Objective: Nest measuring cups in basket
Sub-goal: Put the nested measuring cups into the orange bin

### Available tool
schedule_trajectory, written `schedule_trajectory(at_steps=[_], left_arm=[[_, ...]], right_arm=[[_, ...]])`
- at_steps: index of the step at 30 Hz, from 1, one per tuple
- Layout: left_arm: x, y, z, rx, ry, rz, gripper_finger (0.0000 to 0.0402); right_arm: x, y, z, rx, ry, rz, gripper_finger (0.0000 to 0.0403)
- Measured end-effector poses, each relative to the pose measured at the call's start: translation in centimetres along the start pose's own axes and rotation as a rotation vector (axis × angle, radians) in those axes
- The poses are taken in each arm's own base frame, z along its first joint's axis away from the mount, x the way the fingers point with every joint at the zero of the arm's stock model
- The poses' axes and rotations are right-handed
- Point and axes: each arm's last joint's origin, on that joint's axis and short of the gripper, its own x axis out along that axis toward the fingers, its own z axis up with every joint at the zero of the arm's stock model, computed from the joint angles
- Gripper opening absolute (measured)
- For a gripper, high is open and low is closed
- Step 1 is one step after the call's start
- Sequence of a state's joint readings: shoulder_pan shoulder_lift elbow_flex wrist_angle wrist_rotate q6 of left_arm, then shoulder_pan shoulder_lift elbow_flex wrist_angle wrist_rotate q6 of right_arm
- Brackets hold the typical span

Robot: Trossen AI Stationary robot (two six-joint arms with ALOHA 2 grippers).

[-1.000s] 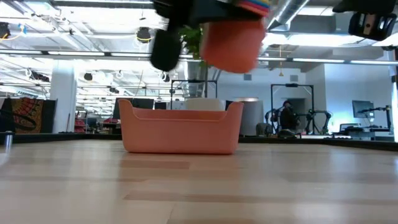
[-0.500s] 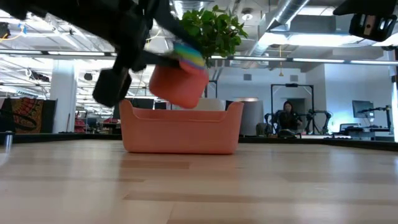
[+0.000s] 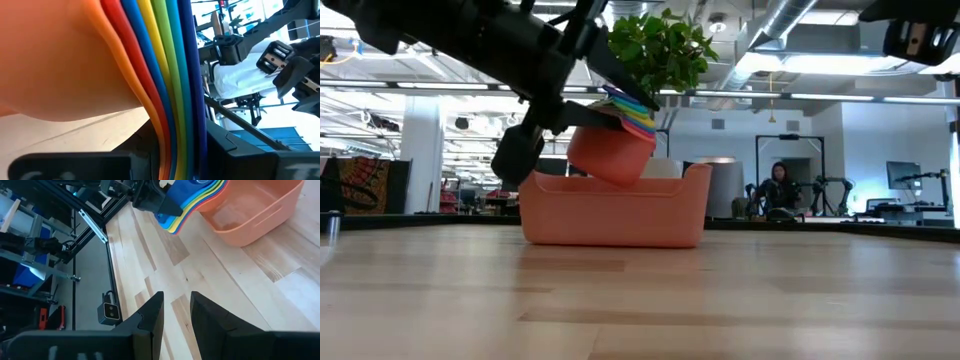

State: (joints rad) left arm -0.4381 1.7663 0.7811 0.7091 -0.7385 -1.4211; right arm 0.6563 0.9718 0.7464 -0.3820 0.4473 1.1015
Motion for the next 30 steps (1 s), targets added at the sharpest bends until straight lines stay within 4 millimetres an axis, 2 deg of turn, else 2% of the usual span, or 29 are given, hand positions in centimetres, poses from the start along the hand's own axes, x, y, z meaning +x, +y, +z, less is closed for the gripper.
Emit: schedule_trajectory(at_steps=[4, 11, 15, 21, 26, 30], left_arm=[[0.0, -0.2, 0.0, -0.020, -0.023, -0.005, 0.0081], [0.3, -2.7, -0.3, 0.001, -0.080, -0.051, 0.0081], [-0.2, -3.2, -0.7, 0.005, -0.154, -0.045, 0.0081], [-1.2, -2.1, -2.6, 0.014, -0.159, -0.015, 0.0081], [-0.7, -0.6, -4.8, -0.048, -0.167, -0.081, 0.0081], [0.0, -0.1, -5.3, -0.052, -0.191, -0.115, 0.0081]], right_arm=[[0.0, 0.0, 0.0, -0.004, 0.001, -0.003, 0.0119], [0.0, -0.1, 0.0, -0.008, 0.003, -0.006, 0.0119], [0.0, -0.1, 0.0, -0.011, 0.003, -0.006, 0.0119], [0.0, -0.1, 0.0, -0.014, 0.003, -0.006, 0.0119], [0.0, -0.1, 0.0, -0.017, 0.004, -0.005, 0.0119], [0.0, 0.0, -0.1, -0.019, 0.010, -0.001, 0.0119]])
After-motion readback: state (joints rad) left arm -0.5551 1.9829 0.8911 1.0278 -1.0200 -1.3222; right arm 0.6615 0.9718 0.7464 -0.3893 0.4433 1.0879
